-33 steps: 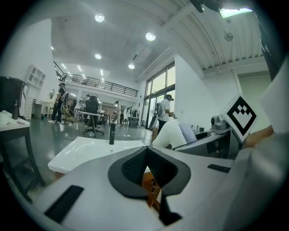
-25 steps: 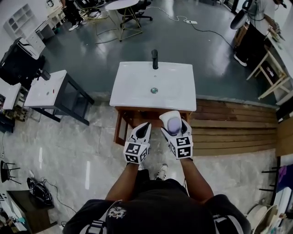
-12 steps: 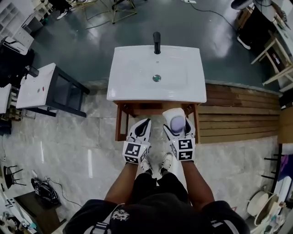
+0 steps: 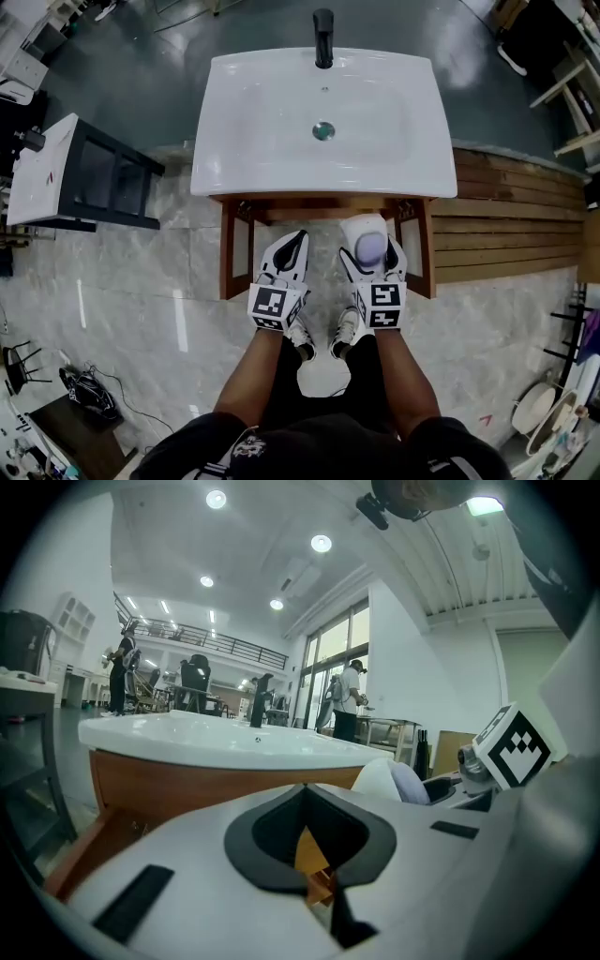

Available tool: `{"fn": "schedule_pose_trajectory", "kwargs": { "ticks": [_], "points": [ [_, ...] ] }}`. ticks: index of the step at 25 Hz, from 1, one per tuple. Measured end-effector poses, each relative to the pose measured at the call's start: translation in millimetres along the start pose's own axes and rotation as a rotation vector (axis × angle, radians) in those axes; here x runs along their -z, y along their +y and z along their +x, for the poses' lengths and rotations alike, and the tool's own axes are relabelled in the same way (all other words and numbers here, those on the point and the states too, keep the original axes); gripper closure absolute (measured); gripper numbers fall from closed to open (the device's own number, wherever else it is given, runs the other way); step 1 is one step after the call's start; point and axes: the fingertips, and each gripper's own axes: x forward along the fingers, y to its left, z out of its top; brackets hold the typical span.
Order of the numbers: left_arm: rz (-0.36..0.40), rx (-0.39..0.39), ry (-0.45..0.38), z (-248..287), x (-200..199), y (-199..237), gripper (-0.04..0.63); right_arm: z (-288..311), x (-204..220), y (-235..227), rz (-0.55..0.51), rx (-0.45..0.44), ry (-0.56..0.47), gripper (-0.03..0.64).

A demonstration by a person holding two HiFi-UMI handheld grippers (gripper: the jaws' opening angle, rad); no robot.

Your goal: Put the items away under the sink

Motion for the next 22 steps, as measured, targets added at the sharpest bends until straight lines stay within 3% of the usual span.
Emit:
{"fn": "schedule_pose_trajectory", "kwargs": {
  "ticks": [5, 14, 22],
  "points": [
    [-0.025, -0.005, -0.041, 45, 58, 11, 0.595, 47, 54, -14, 0.016, 0.003, 0.002, 0.155],
    [0.007, -0.005, -0.115, 92, 153, 30, 0.595, 123, 136, -36, 0.013, 0.030, -0.048, 0.154],
    [0.073, 0.016, -0.190, 115, 216, 31, 0.595, 168, 181, -49, -0.017, 0.058, -0.112, 0.153]
  ]
}}
